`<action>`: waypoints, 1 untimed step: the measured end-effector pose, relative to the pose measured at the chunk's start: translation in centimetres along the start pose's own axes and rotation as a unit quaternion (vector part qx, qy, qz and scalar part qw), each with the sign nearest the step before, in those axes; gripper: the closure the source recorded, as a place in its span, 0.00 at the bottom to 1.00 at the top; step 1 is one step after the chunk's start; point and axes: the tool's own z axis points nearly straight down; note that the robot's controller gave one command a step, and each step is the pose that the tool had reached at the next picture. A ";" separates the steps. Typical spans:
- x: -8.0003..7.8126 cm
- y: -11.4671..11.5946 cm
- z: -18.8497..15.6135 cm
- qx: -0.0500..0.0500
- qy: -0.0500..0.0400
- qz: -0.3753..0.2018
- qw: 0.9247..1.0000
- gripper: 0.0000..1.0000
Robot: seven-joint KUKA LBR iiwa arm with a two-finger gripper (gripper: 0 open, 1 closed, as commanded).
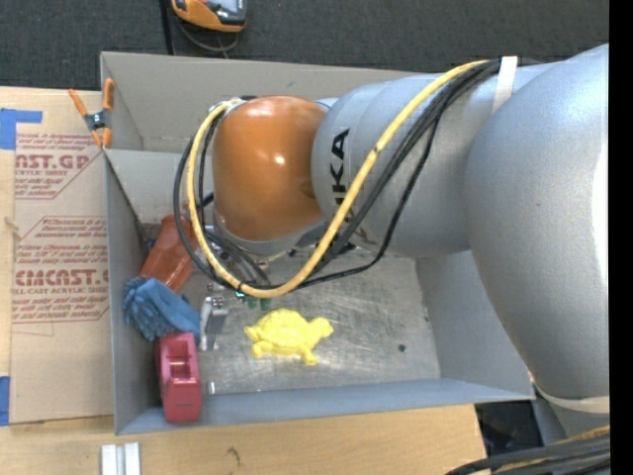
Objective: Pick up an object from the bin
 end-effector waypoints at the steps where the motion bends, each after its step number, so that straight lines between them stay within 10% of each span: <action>1: -0.2 -0.1 -0.4 -0.001 -0.004 0.001 1.000 0.00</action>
Offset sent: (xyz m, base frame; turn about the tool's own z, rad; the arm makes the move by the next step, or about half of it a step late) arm 0.0050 0.0196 -0.1117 0.3908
